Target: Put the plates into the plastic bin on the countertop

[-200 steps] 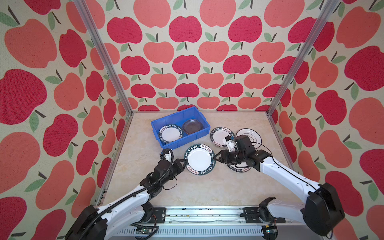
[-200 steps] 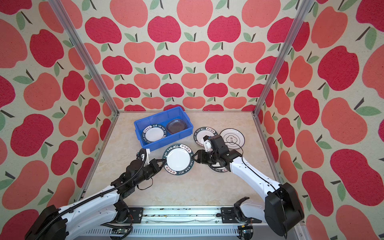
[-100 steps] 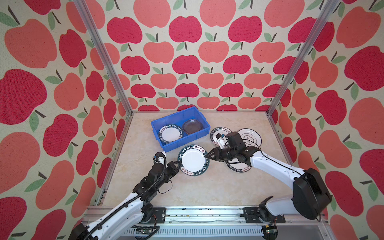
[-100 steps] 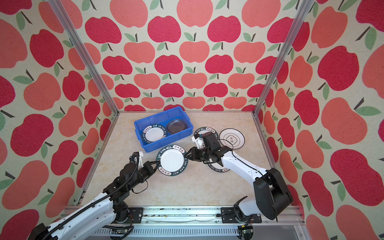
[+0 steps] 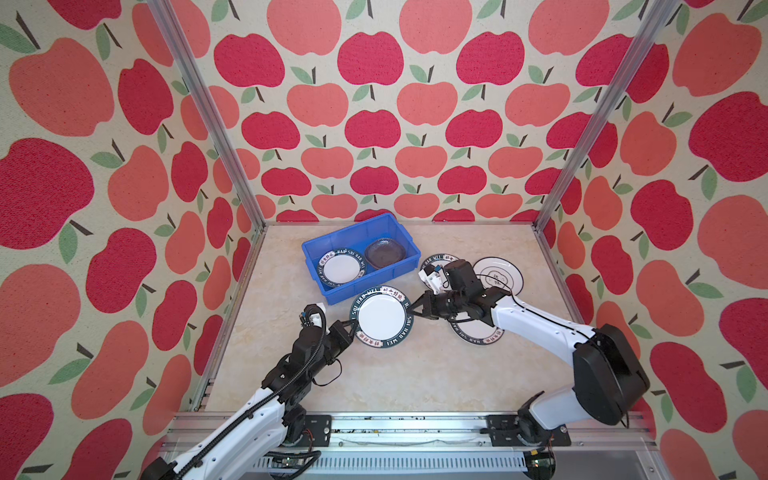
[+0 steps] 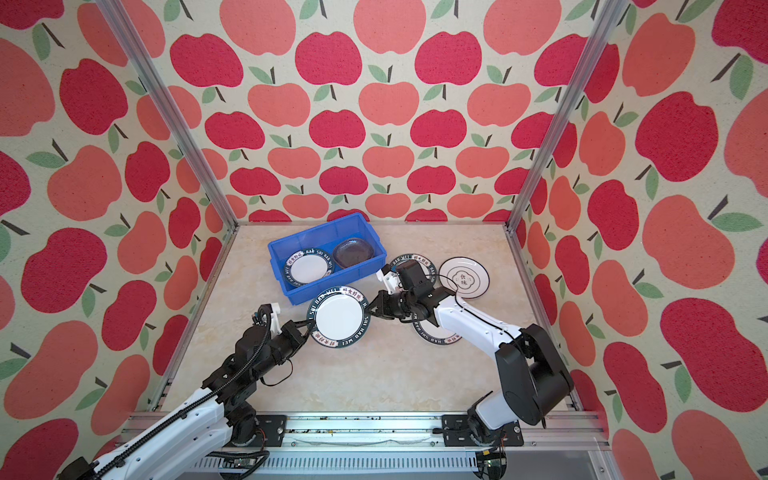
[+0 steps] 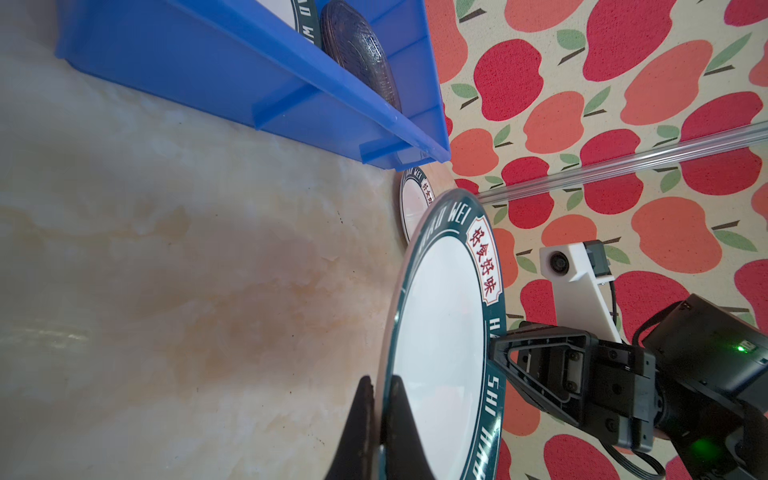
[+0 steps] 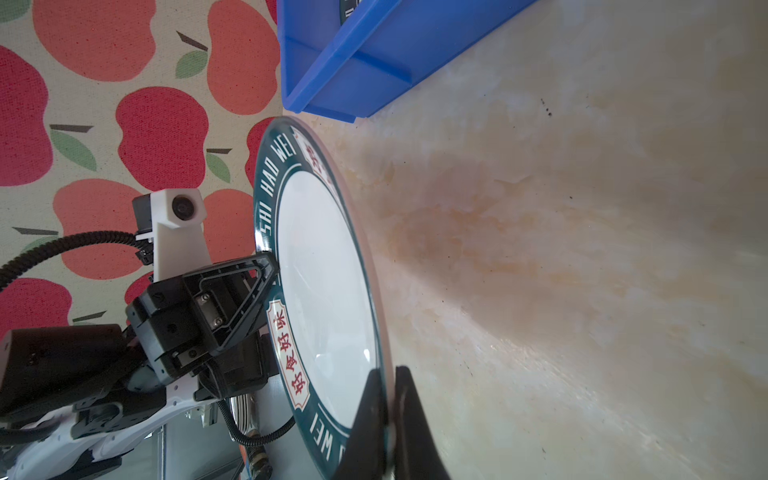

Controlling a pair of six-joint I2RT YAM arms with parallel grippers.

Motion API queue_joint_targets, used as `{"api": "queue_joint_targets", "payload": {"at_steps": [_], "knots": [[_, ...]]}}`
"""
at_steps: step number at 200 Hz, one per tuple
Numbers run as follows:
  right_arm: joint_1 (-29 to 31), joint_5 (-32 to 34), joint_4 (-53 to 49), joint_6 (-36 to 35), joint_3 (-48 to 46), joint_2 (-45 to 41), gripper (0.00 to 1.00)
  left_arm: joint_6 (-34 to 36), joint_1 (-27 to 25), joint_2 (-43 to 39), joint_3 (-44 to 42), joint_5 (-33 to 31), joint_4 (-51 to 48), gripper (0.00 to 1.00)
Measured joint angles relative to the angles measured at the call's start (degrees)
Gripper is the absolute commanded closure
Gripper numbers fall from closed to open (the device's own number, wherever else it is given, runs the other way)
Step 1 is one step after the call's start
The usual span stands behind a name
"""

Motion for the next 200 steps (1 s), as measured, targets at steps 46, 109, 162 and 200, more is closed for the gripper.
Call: {"api": "queue_joint_targets", "payload": {"at_steps": [46, 109, 162, 200], "knots": [[1.53, 0.72, -3.1, -0.22, 13.68, 7.72, 1.0, 1.46, 5.9, -7.41, 1.92, -0.02, -9.92, 0.01], [1.46, 2.62, -7.21, -0.5, 42.21, 23.76, 1.0, 3.69, 13.99, -16.74, 3.13, 3.1, -20.61, 0.01], [0.83, 3.13, -7.3, 0.74, 49.79, 34.14, 1.0, 5.22, 14.45, -18.45, 3.19, -0.33, -25.22, 0.01], [-0.46, 4.2, -10.05, 1.05, 60.0, 40.61, 1.0, 7.28, 18.14, -6.01, 7.85, -1.88, -23.56, 0.01]]}}
